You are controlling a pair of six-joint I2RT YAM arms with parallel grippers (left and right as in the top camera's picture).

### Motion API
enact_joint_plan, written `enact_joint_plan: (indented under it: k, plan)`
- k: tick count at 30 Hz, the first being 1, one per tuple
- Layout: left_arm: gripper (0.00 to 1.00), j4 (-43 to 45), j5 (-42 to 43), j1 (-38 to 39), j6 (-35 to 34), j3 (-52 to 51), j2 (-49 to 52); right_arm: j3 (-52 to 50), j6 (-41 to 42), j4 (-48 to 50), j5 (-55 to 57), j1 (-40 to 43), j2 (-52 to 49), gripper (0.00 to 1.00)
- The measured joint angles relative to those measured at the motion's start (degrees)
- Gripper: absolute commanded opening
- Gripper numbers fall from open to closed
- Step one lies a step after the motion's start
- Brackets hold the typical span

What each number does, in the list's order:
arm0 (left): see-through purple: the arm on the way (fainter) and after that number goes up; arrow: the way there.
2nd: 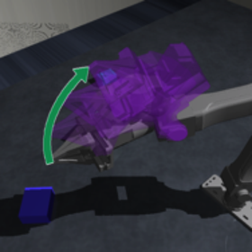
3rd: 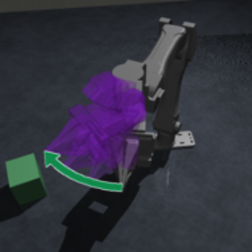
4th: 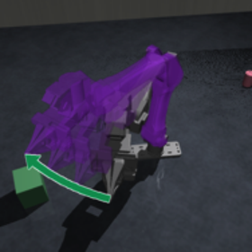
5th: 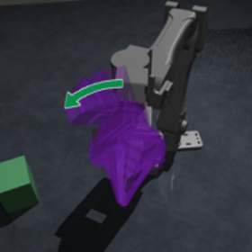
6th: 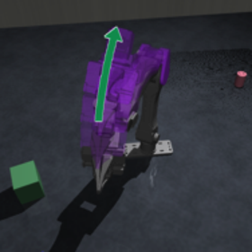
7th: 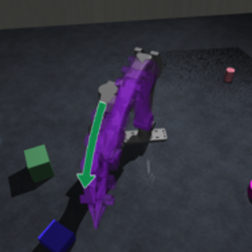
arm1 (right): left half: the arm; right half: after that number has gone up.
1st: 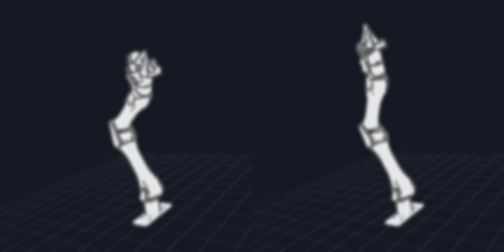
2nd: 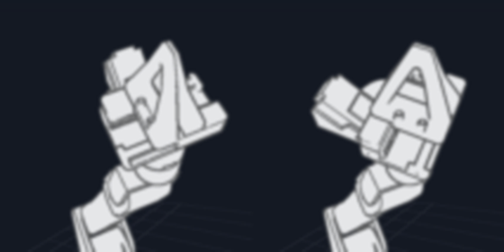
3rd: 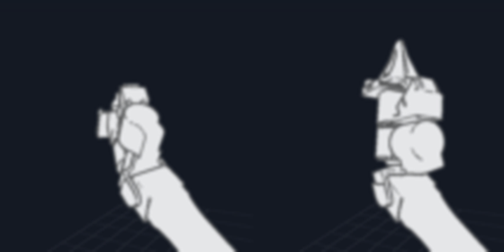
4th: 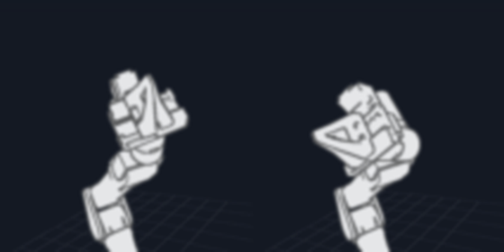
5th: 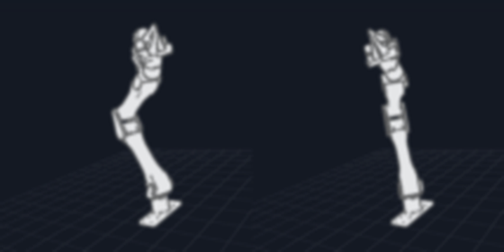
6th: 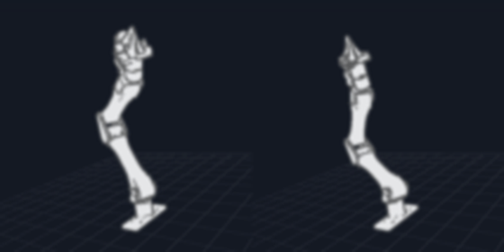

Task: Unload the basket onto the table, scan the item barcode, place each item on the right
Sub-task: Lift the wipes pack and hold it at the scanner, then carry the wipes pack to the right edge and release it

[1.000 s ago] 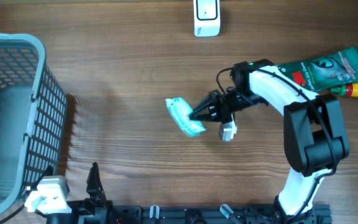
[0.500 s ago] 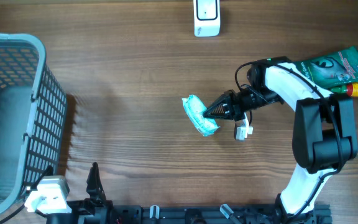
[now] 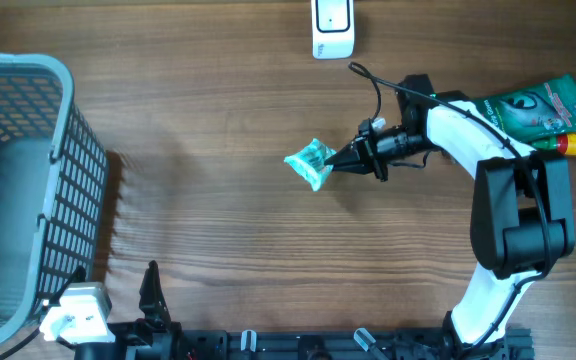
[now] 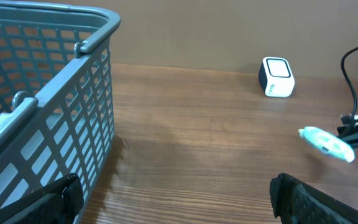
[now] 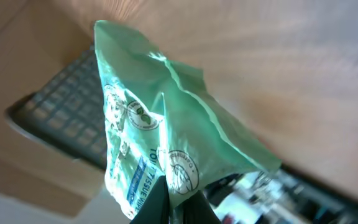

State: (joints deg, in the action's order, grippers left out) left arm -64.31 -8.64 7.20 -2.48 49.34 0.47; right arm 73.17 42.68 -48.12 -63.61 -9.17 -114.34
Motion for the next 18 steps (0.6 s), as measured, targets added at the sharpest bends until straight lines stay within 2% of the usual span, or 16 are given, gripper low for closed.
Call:
enact_joint_plan:
  k: [4,8,13,18]
  plan:
    - [1.00,0.0,0.0,0.0,0.0,0.0,0.0,0.0,-1.9,20.6,4.3,0.0,0.0,0.05]
    - [1.00,0.0,0.0,0.0,0.0,0.0,0.0,-0.2,7.0,40.2,9.3,-0.2,-0.2,0.05]
    - [1.00,0.0,0.0,0.0,0.0,0.0,0.0,-0.2,17.5,49.7,23.1,-0.2,-0.2,0.05]
    - [1.00,0.0,0.0,0.0,0.0,0.0,0.0,1.9,22.8,52.5,32.5,-0.3,-0.2,0.05]
